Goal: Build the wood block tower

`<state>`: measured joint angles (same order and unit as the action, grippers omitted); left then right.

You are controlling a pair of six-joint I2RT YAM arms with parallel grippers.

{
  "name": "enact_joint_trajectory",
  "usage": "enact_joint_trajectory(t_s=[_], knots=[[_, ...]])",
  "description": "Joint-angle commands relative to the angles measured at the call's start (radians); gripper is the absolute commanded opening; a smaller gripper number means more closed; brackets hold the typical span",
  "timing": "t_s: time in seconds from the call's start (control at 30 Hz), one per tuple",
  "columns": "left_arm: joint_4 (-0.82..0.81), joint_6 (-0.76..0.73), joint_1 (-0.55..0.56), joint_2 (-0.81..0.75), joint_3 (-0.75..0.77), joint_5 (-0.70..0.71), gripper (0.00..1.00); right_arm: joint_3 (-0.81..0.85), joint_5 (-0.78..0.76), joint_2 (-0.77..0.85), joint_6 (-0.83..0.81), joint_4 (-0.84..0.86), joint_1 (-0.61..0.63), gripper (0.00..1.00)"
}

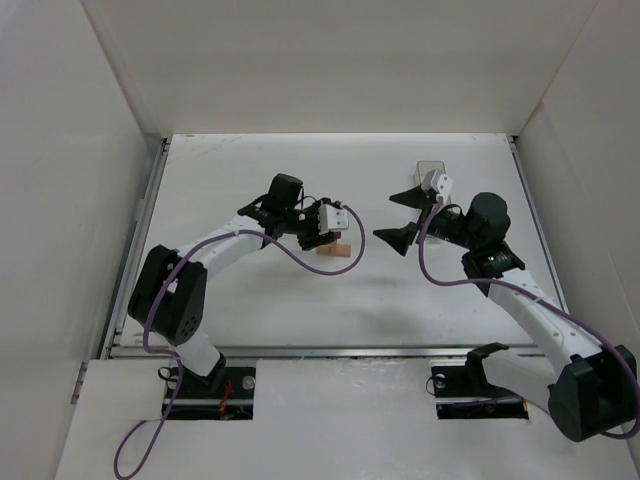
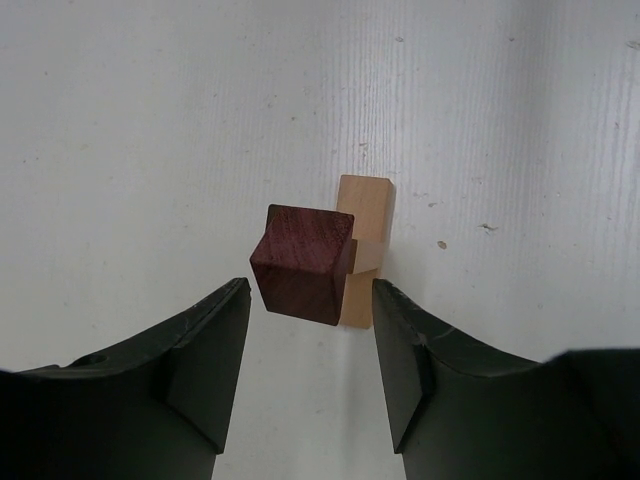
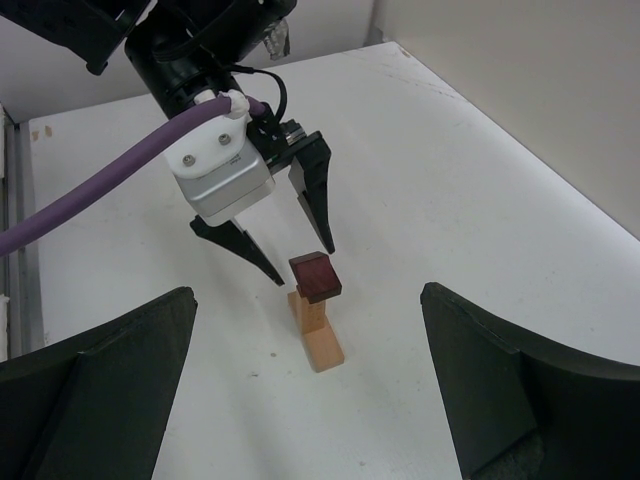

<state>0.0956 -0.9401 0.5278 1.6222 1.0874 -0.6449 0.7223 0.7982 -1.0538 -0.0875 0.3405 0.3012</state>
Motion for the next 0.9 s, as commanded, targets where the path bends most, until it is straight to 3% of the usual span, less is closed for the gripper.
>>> enact_joint_trajectory(t_s=[0.0, 0.33, 0.57, 0.6, 0.63, 0.67, 0.73, 0.87], knots=[[0.004, 0.003, -0.006, -0.001, 0.035, -0.038, 0.49, -0.003, 0.021, 0.002, -0.012, 0.015, -0.005, 1.0], [0.058, 0.018, -0.049, -0.097, 0.035, -0.027, 0.59, 0.006, -0.01, 0.011, -0.012, -0.003, -0.005, 1.0], [0.083, 0.041, -0.13, -0.323, -0.07, 0.02, 0.62, 0.026, -0.155, 0.055, 0.037, -0.014, -0.005, 1.0], [0.055, 0.084, -0.14, -0.388, -0.089, 0.072, 0.64, 0.026, -0.253, 0.055, 0.089, -0.014, -0.005, 1.0], [0.024, 0.128, -0.14, -0.419, -0.127, 0.108, 0.9, 0.04, -0.313, 0.055, 0.116, -0.04, -0.005, 1.0], [-0.041, 0.171, -0.14, -0.448, -0.145, 0.146, 1.0, 0.058, -0.373, 0.066, 0.136, -0.057, -0.005, 1.0], [-0.1, 0.285, -0.14, -0.518, -0.19, 0.281, 1.0, 0.068, -0.491, 0.087, 0.137, -0.081, -0.014, 1.0], [-0.152, 0.363, -0.14, -0.568, -0.228, 0.392, 1.0, 0.068, -0.59, 0.132, 0.146, -0.081, -0.014, 1.0]])
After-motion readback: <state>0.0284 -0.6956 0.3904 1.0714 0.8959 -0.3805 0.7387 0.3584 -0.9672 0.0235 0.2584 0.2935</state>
